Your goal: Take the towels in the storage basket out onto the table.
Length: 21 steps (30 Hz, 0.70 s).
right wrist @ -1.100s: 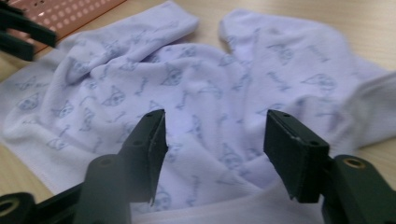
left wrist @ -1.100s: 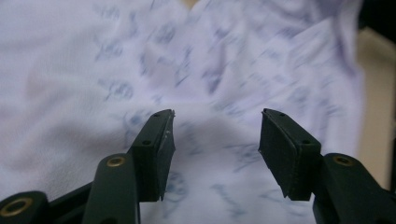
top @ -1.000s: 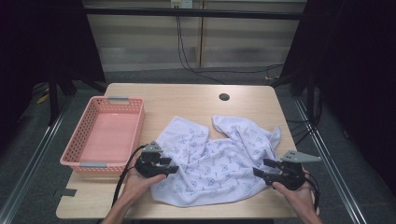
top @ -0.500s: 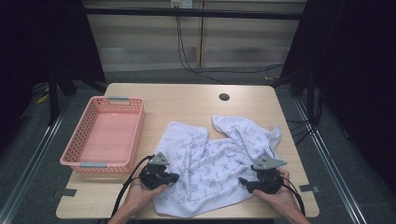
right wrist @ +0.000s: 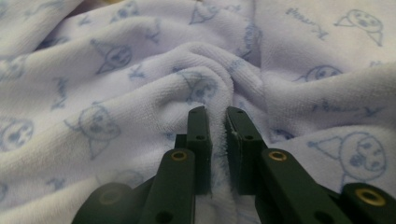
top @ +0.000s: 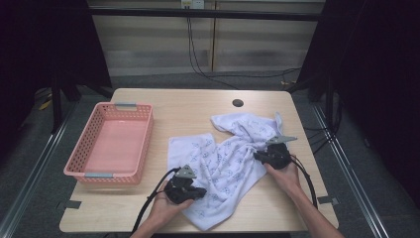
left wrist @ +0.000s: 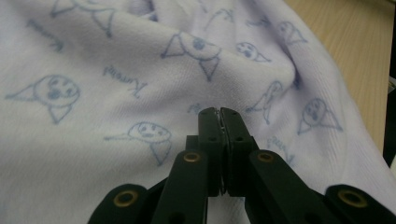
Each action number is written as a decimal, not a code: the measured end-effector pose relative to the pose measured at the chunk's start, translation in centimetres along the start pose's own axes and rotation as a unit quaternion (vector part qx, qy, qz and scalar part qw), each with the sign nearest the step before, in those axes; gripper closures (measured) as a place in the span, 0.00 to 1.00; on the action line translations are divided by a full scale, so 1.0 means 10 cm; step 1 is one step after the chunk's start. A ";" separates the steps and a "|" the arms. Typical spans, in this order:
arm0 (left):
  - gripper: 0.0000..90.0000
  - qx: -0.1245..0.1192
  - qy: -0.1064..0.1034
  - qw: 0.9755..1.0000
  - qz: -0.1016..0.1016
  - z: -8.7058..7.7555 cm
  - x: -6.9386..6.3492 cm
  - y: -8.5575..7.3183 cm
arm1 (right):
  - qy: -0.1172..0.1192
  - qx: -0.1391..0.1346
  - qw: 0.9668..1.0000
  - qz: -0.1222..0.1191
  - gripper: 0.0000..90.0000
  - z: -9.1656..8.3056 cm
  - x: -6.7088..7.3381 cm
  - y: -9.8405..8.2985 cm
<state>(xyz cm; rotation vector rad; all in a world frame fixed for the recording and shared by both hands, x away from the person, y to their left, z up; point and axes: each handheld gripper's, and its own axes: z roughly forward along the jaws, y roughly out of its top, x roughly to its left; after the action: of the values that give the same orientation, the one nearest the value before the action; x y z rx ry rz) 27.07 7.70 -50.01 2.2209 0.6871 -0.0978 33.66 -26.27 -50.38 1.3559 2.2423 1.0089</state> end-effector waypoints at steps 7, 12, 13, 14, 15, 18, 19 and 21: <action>0.80 -0.006 -0.035 0.999 0.015 0.05 -0.16 0.13 | 0.007 -0.018 1.000 0.019 0.67 0.09 -0.07 0.17; 0.66 -0.034 -0.007 0.999 -0.015 -0.32 0.06 -0.01 | 0.035 -0.050 0.998 0.019 0.58 -0.25 0.04 0.10; 0.64 -0.035 0.004 0.999 -0.017 -0.38 0.10 -0.06 | 0.040 -0.052 0.998 0.019 0.57 -0.31 0.08 0.09; 0.62 -0.035 0.004 0.999 -0.017 -0.38 0.10 -0.06 | 0.040 -0.052 0.998 0.019 0.57 -0.31 0.08 0.09; 0.62 -0.032 0.019 0.999 -0.020 -0.43 0.16 -0.12 | 0.045 -0.052 0.998 0.015 0.56 -0.37 0.12 0.07; 0.55 -0.013 0.029 1.000 -0.004 -0.43 0.20 -0.19 | 0.091 -0.054 0.994 0.002 0.53 -0.53 0.37 -0.04; 0.57 0.005 0.031 1.000 0.004 -0.36 0.18 -0.21 | 0.105 -0.047 0.993 -0.008 0.52 -0.54 0.46 -0.07; 0.61 0.008 0.049 0.998 0.025 -0.33 0.13 -0.19 | 0.111 -0.040 0.993 -0.018 0.52 -0.56 0.53 -0.10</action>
<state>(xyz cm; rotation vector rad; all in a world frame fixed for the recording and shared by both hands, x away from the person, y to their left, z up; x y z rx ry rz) 26.75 11.64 -49.42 2.2685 0.6855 0.0301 27.10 -24.20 -46.83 1.2191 2.3442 1.2781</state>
